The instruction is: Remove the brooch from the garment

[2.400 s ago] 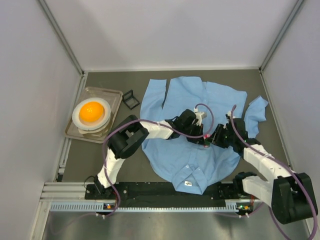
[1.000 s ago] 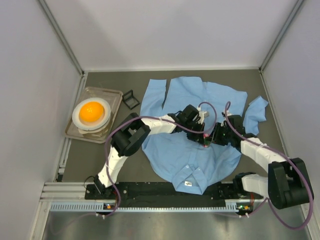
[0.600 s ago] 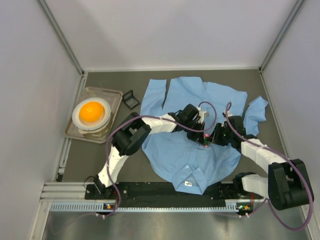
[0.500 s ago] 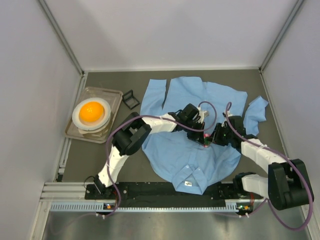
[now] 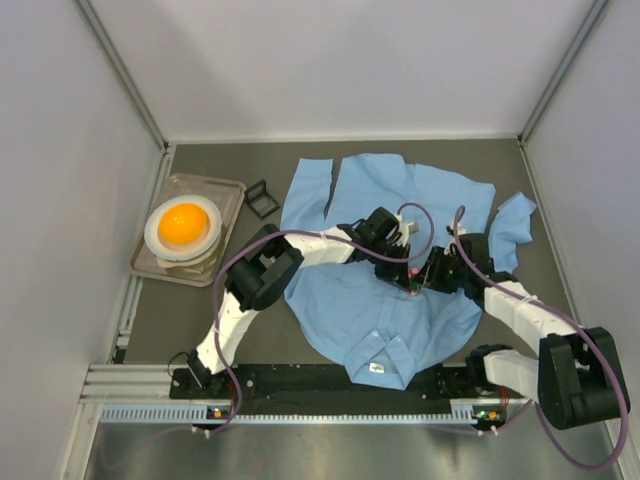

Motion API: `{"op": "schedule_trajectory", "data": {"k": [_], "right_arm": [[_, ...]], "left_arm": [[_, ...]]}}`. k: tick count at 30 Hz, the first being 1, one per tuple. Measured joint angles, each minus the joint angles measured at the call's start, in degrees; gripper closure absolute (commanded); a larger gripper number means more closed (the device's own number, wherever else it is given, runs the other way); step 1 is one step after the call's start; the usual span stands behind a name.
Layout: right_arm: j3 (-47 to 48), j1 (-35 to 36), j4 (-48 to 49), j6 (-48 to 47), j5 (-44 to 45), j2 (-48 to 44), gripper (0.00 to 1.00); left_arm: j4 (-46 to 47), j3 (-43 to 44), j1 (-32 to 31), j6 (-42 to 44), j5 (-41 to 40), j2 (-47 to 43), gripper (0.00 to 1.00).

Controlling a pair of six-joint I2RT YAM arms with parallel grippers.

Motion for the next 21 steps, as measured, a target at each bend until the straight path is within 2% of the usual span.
{"op": "schedule_trajectory", "data": {"k": [3,7,9,11,13,15,19,21], "right_arm": [[0.00,0.00,-1.22,0.00,-0.90,-1.60,0.55],[0.15,0.02,-3.37,-0.04,-1.07,-3.06,0.58],[0.22,0.02,-4.35,-0.11,-0.79,-3.39,0.60],[0.22,0.02,-5.70,-0.11,-0.24,-4.31,0.59],[0.22,0.02,-6.62,0.09,-0.11,-5.66,0.58],[0.42,0.04,-7.74,0.79,-0.26,-7.91,0.51],[2.54,0.00,-8.87,2.62,-1.07,-11.21,0.48],[3.89,0.00,-9.66,2.93,-0.70,-11.80,0.48]], "left_arm": [[0.04,0.00,-0.13,0.07,0.09,0.02,1.00],[0.07,0.00,-0.48,0.46,0.20,0.02,0.98],[0.02,0.02,-0.72,0.63,0.24,0.02,0.93],[-0.02,0.07,-0.90,0.72,0.42,0.02,0.82],[0.00,0.11,-0.96,0.79,0.42,0.02,0.76],[0.04,0.11,-0.98,0.76,0.28,0.02,0.71],[1.40,-0.02,-1.36,0.37,0.22,0.02,0.71],[2.29,-0.02,-1.60,-0.11,0.37,0.02,0.78]]}}
